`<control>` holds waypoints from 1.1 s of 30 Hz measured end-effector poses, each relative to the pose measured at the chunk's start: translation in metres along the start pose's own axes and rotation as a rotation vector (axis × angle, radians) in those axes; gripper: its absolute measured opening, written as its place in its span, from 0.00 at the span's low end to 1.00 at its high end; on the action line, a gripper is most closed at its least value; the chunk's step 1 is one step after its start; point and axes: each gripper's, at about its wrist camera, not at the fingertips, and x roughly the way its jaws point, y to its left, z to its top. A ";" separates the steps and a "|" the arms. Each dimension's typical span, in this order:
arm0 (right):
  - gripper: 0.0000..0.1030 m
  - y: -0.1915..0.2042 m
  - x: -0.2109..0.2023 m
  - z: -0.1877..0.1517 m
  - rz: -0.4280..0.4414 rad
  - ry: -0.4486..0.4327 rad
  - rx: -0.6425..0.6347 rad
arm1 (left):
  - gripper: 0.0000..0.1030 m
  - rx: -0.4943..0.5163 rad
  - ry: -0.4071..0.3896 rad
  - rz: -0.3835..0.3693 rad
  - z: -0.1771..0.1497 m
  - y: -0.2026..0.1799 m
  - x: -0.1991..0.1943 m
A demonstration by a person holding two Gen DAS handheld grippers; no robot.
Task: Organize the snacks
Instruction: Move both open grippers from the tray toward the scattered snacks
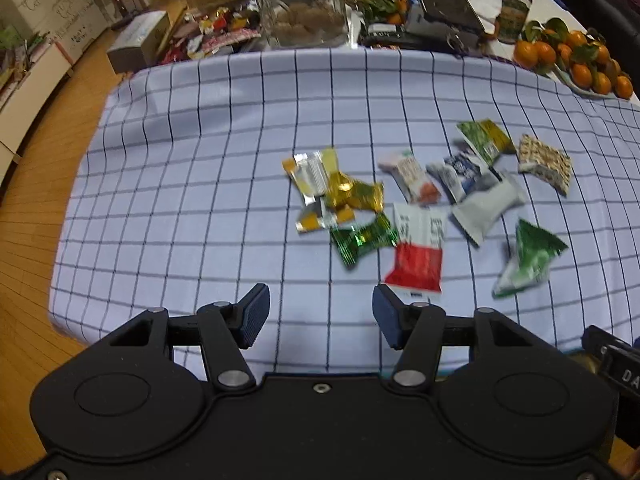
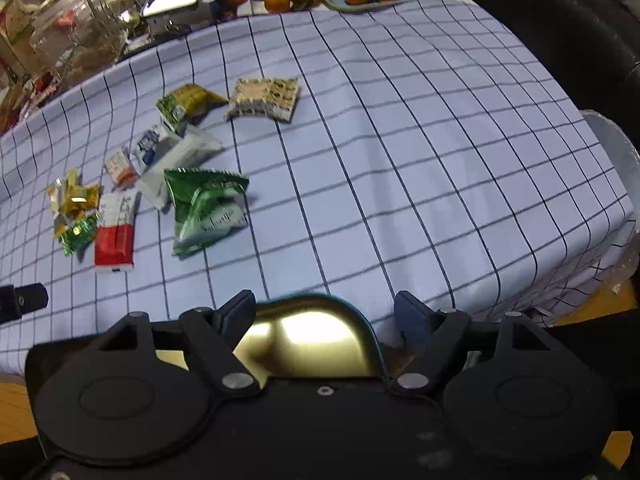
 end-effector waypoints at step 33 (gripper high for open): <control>0.76 0.047 0.056 0.072 -0.116 -0.237 -0.196 | 0.59 -0.167 0.075 0.061 0.034 0.040 0.072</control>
